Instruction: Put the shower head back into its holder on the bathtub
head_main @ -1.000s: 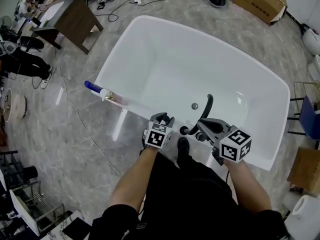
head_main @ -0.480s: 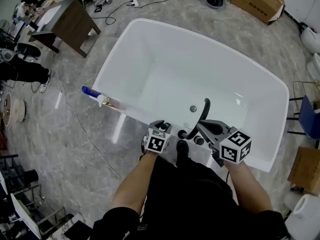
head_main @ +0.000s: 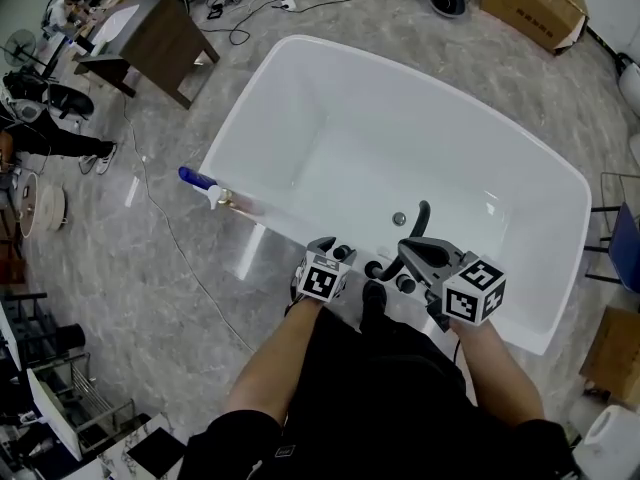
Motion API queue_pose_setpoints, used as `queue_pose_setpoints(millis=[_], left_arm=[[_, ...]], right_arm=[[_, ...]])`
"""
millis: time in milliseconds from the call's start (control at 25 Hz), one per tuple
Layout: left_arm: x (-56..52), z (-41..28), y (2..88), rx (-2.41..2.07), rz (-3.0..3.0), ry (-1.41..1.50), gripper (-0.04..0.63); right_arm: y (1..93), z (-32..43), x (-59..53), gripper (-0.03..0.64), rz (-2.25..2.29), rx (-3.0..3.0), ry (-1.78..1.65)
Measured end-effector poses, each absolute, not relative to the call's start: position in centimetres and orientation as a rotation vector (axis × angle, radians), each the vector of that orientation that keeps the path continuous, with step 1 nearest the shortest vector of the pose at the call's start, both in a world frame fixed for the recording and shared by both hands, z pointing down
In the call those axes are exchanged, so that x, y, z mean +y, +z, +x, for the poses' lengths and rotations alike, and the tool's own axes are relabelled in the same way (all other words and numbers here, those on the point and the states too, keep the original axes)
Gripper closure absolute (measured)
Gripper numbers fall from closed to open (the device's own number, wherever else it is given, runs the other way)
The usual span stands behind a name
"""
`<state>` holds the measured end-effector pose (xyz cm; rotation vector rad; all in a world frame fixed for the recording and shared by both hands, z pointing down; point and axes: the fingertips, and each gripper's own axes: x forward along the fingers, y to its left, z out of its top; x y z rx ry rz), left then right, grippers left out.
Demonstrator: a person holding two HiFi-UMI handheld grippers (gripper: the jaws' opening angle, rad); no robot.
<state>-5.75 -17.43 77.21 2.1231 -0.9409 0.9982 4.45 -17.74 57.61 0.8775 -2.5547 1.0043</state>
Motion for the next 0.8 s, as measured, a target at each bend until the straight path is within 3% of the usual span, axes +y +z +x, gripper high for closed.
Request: queue_pose_setpoints(millis=[200, 800], left_arm=[[-18.2, -6.8, 73.9, -0.987, 2.161, 0.980, 0.310], [-21.4, -9.2, 62.3, -1.240, 2.320, 0.715, 0.313]], right_arm=[[57.1, 3.1, -18.8, 0.600, 0.820, -2.617, 1.013], [53.0, -0.7, -20.6, 0.600, 0.722, -2.750, 0.921]])
